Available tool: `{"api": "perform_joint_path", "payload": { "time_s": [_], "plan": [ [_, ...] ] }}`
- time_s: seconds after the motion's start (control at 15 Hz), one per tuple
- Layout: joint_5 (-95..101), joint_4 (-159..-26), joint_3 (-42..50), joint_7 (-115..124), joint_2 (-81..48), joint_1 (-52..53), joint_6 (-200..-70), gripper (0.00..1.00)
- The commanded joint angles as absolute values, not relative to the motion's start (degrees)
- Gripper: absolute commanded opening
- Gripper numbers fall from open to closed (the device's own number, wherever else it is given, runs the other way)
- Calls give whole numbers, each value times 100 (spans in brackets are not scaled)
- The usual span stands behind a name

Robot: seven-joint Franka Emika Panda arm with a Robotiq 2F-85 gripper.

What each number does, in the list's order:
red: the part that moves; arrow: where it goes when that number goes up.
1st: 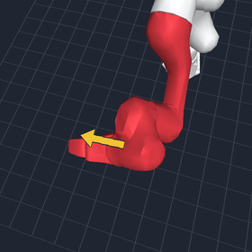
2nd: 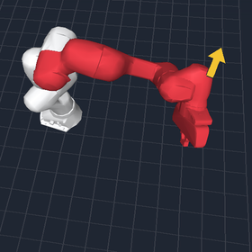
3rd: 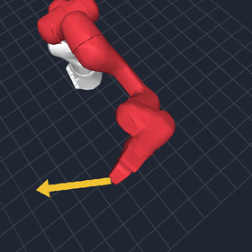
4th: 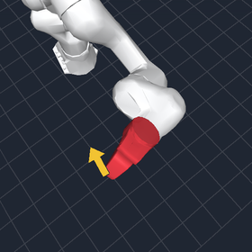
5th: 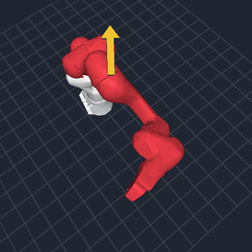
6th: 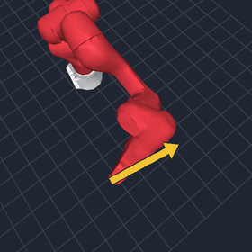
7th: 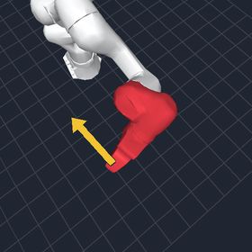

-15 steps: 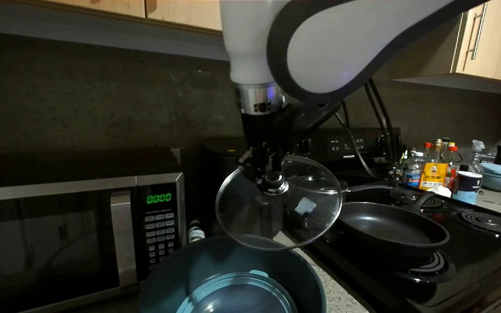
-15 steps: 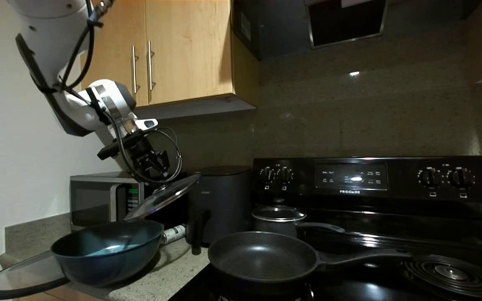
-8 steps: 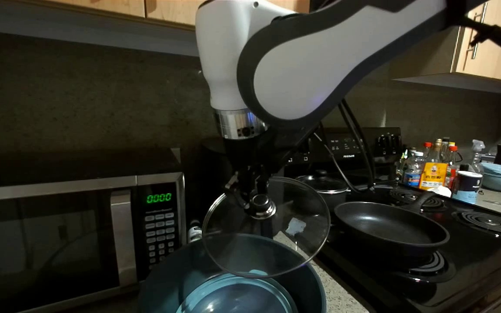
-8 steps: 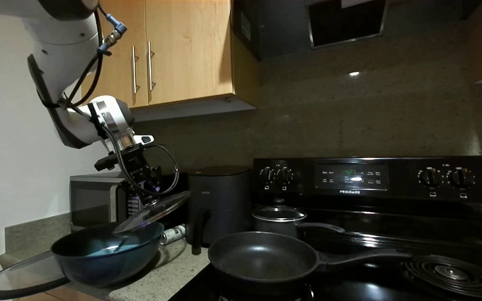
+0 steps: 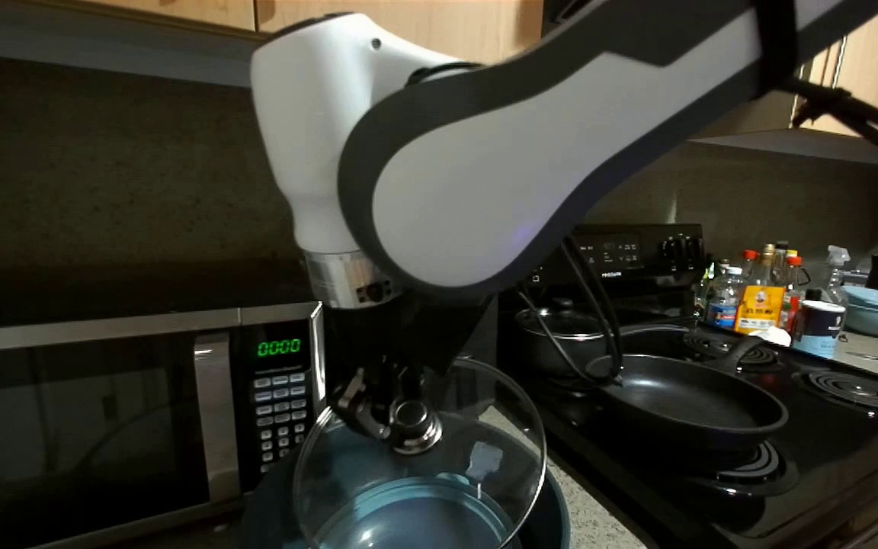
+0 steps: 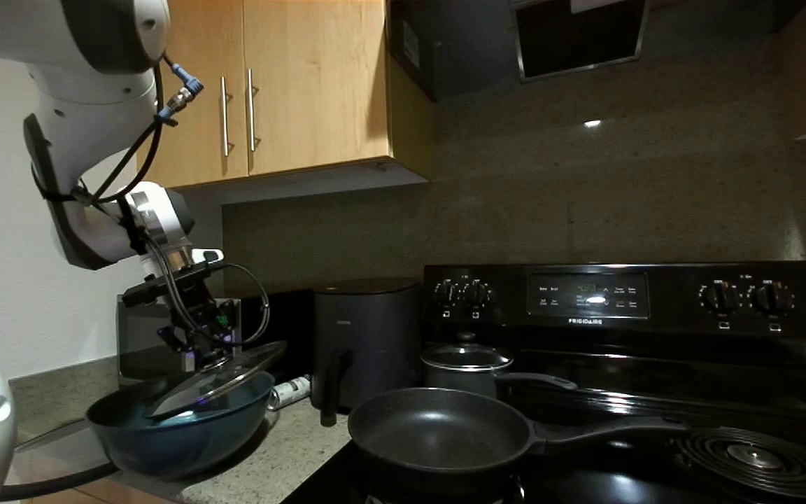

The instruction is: Remove the glass lid from the pan and put it in the blue bowl on the left

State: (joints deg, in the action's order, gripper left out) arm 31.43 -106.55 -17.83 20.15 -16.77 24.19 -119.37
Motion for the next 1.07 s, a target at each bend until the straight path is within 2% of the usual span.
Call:
{"api": "perform_joint_path", "payload": {
  "time_s": [0.0,0.2,0.27,0.33,0.4,0.67,1.0],
  "plan": [
    [3120,-10197,-1831,1412,-1961,2752,-11785,24],
    [2997,-10003,-1814,1057,-2217,2853,-11789,24],
    [2985,-9973,-1788,992,-2268,2861,-11749,40],
    [2908,-9947,-1769,923,-2319,2831,-11748,74],
    [2846,-9953,-1742,898,-2342,2808,-11768,75],
    [2852,-9885,-1539,1065,-2308,2809,-11806,98],
    [2946,-9766,-1353,1237,-2362,2842,-11876,100]
  ]
}}
